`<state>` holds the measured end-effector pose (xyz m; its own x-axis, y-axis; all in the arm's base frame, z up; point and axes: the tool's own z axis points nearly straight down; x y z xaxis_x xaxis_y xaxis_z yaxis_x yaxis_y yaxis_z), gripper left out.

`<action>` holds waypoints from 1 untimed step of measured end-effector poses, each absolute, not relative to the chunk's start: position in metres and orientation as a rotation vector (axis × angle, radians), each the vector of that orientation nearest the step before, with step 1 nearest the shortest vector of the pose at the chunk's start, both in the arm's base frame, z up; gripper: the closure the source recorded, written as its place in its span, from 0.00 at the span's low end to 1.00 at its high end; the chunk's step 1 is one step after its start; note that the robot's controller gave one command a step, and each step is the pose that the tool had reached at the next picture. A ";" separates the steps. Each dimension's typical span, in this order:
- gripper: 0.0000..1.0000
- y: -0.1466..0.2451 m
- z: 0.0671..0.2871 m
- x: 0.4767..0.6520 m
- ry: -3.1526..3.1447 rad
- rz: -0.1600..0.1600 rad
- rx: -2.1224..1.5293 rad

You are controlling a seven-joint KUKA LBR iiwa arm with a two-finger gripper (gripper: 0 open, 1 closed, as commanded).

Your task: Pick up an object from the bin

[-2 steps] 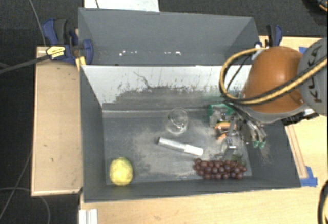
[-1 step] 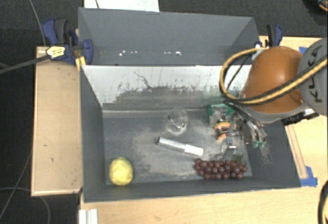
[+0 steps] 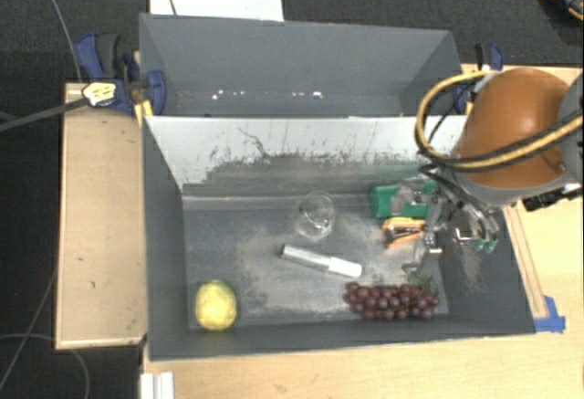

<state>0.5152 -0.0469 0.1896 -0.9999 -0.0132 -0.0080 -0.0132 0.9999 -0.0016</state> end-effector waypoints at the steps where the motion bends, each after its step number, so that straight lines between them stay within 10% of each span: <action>1: 0.00 -0.047 0.174 0.508 3.138 0.002 0.022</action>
Offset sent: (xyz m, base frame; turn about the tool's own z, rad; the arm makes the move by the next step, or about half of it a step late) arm 0.0008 -0.0167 0.0080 0.0697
